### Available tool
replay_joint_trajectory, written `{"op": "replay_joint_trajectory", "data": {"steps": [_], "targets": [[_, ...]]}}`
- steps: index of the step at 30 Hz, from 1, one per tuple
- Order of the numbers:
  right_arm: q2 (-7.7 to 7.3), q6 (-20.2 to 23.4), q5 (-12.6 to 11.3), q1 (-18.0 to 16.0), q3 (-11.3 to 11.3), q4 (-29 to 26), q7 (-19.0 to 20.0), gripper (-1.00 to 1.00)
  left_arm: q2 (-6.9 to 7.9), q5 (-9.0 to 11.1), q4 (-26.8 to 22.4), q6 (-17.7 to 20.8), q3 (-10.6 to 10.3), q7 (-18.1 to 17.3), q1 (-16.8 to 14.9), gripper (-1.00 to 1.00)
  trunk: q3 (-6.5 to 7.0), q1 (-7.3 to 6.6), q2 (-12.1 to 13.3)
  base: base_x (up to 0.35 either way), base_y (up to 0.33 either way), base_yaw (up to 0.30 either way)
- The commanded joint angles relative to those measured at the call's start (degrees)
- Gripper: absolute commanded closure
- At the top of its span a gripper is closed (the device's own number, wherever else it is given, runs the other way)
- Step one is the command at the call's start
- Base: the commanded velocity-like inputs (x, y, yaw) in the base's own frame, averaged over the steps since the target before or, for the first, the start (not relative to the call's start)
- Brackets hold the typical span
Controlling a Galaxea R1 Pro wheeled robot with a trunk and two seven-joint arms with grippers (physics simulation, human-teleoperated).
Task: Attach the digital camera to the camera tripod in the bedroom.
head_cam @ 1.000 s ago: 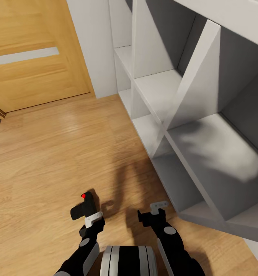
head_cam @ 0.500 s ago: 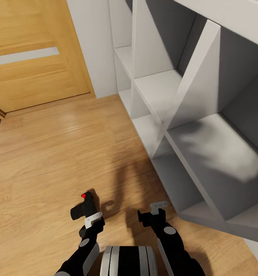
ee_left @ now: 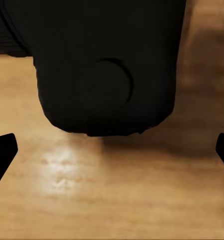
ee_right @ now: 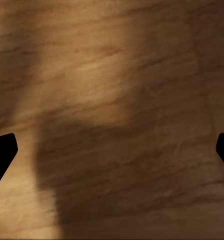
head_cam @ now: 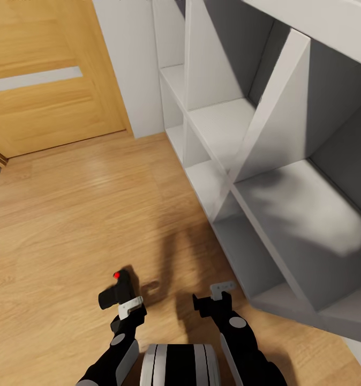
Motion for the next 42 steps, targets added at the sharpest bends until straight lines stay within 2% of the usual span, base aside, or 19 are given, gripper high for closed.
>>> {"op": "replay_joint_trajectory", "data": {"steps": [1,17,24,26,29,42], "targets": [[0.0,0.4,0.6,0.0,0.1,-0.1,-0.1,-1.0,0.03,0.5,0.0,-0.3,-0.3,0.3,0.0,-1.0,-0.03,0.0,0.0,0.164,0.0,0.0],[0.0,0.4,0.6,0.0,0.0,-0.1,0.0,-1.0,0.14,0.7,0.2,-0.3,0.1,0.6,0.0,-1.0,-0.03,0.0,0.0,0.05,0.0,0.0],[0.0,0.4,0.6,0.0,0.1,-0.1,0.0,-1.0,0.28,0.6,1.9,-0.5,0.2,0.7,0.0,-1.0,-0.03,0.0,0.0,0.0,0.0,0.0],[0.0,0.3,0.3,-0.1,0.0,0.0,0.0,-1.0,0.94,1.2,2.0,-1.2,0.3,0.9,0.0,-1.0,-0.03,0.0,0.0,0.0,0.0,0.0],[0.0,0.3,0.5,-0.1,0.0,0.0,0.0,-1.0,1.1,1.5,2.0,-2.1,0.4,0.8,0.0,-1.0,-0.03,0.0,0.0,0.0,0.0,0.0],[0.0,0.3,0.8,-0.1,0.1,-0.1,0.1,-1.0,1.85,2.5,2.0,-0.2,0.6,0.7,0.0,-1.0,-0.03,0.0,0.0,0.0,0.0,0.0]]}}
